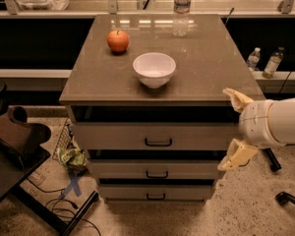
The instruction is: Open top drawer
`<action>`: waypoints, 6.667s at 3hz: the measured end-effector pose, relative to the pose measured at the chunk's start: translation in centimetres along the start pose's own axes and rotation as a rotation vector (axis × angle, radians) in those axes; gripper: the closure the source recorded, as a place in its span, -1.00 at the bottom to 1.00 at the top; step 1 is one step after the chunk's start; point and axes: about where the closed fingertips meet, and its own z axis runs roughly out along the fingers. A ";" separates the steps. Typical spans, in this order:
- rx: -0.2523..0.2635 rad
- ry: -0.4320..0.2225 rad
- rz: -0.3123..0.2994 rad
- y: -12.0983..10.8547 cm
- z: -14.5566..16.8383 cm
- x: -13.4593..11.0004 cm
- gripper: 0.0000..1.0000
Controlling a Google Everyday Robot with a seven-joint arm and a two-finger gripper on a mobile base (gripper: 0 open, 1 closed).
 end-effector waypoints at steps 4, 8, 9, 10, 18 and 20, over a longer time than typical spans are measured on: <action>-0.041 0.039 0.004 4.5 10.7 5.8 -1.00; -0.100 0.116 -0.021 1.9 15.3 8.0 -0.51; -0.103 0.118 -0.023 1.9 15.5 7.9 0.14; -0.104 0.118 -0.024 1.9 15.5 7.9 0.59; -0.104 0.117 -0.024 1.6 15.0 7.6 0.22; -0.104 0.117 -0.024 1.6 15.0 7.6 -0.71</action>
Offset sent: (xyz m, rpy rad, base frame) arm -0.0038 0.0034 -0.0816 0.0598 0.0719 -0.0811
